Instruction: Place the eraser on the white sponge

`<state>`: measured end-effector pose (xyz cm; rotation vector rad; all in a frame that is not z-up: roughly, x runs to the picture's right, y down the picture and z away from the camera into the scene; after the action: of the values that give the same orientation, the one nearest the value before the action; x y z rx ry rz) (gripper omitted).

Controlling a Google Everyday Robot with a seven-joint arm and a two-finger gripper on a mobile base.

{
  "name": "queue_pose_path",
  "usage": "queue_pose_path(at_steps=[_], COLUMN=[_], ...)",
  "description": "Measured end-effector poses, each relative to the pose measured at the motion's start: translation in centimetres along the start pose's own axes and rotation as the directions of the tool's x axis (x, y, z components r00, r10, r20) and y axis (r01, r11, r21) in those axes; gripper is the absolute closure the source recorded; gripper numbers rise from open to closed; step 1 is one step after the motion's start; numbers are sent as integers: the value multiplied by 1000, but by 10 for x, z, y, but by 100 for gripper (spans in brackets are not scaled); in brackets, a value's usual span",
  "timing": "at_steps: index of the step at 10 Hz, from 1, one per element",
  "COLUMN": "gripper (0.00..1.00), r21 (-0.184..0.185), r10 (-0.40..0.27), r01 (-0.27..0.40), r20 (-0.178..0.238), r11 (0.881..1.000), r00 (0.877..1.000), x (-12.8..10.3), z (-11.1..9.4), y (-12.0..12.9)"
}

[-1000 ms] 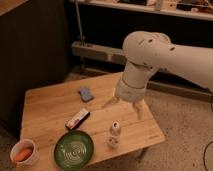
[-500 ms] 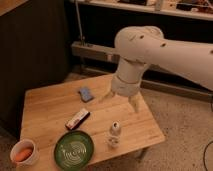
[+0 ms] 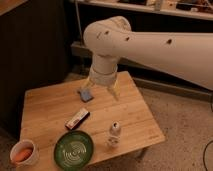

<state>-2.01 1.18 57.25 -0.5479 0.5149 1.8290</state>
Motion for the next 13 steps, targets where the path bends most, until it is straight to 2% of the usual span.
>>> queue_pose_path(at_steps=[3, 5, 10, 13], gripper=[20, 20, 20, 20], r21=[-1, 4, 3, -7], r10=[0, 7, 0, 63], r01=[0, -7, 0, -62], r20=[-1, -2, -3, 35], r11=[1000, 1000, 1000, 998], r00=[1000, 1000, 1000, 997], x=[0, 0, 2, 6], z=[0, 9, 8, -10], y=[0, 5, 8, -5])
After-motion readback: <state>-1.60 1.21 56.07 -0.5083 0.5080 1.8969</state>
